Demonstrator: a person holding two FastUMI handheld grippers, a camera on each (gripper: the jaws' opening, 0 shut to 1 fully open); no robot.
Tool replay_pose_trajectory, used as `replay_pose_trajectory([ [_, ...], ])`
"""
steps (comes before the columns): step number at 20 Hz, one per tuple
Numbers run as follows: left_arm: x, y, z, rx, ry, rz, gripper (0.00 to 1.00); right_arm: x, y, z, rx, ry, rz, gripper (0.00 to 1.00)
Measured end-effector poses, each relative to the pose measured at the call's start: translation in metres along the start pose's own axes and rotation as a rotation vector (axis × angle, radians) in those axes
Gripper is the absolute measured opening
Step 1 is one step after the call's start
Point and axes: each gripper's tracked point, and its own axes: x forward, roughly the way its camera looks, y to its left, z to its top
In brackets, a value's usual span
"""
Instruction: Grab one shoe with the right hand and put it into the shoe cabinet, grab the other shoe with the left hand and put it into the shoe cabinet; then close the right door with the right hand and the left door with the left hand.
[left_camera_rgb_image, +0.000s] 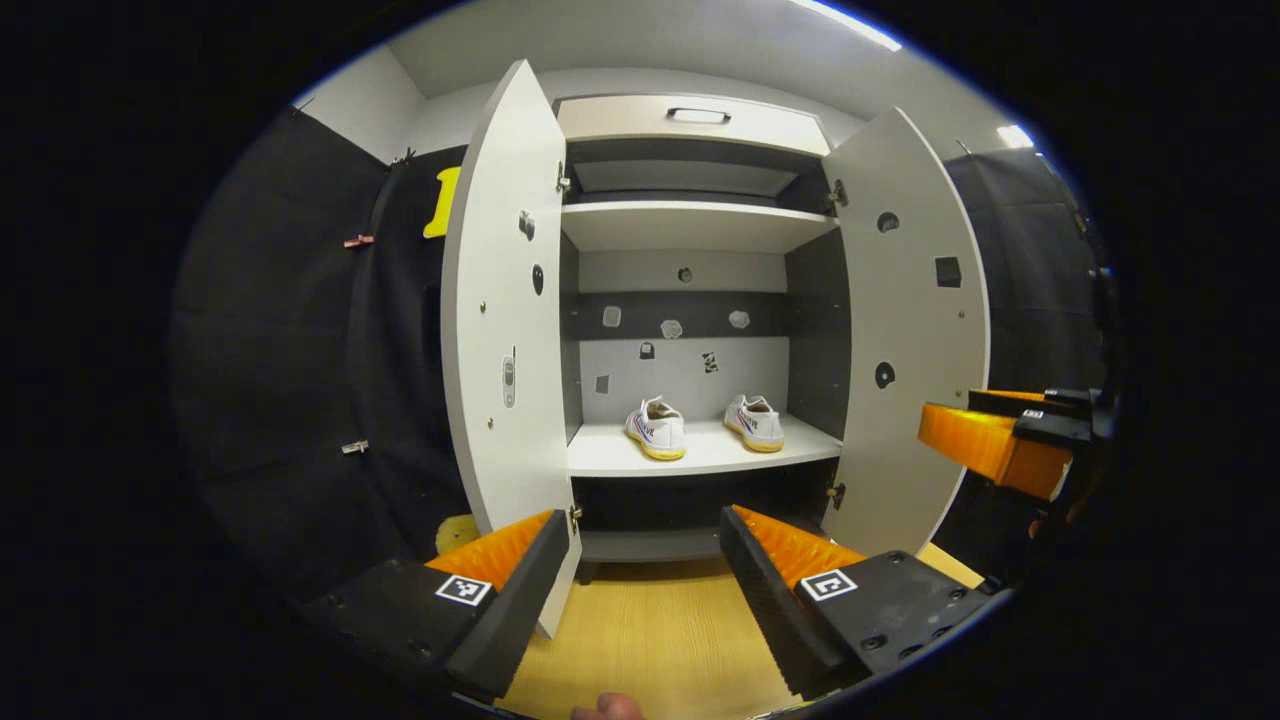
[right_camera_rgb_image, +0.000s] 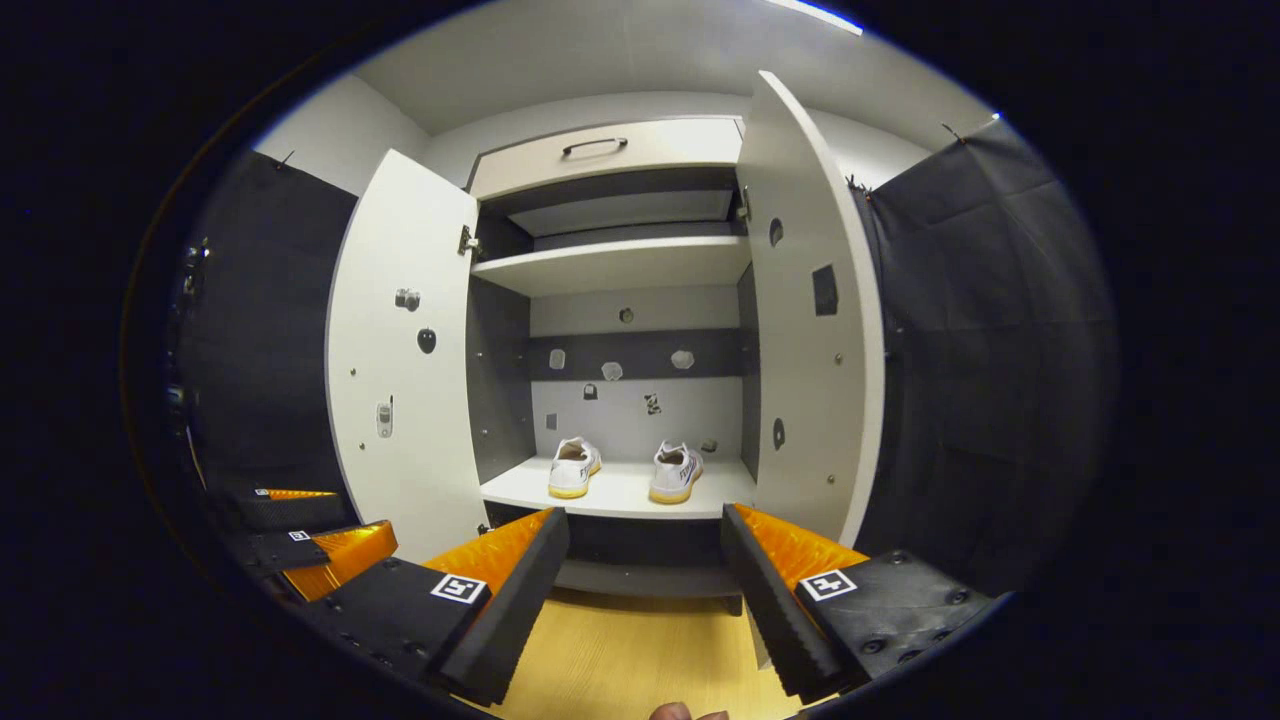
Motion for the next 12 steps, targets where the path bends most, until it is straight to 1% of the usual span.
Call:
replay_pose_trajectory([
  [4,-0.003,-0.016,0.004,-0.014,-0.013,-0.025,0.96,-0.017,-0.037,0.002,0.029,0.006,-0.047,0.98],
  [5,-0.002,-0.019,0.005,-0.014,-0.016,-0.028,0.96,-0.019,-0.043,-0.001,0.035,0.013,-0.055,1.00],
  [6,-0.002,-0.024,0.007,-0.013,-0.022,-0.033,0.96,-0.022,-0.052,-0.003,0.029,0.016,-0.071,0.98],
  [7,-0.002,-0.027,0.007,-0.014,-0.025,-0.033,0.96,-0.025,-0.057,-0.005,0.026,0.019,-0.081,0.98],
  [10,-0.002,-0.035,0.006,-0.037,-0.012,-0.044,0.96,-0.028,-0.058,-0.005,0.029,0.023,-0.075,0.99],
  [12,-0.004,-0.033,0.005,-0.038,-0.008,-0.035,0.96,-0.028,-0.053,-0.005,0.021,0.024,-0.059,0.98],
])
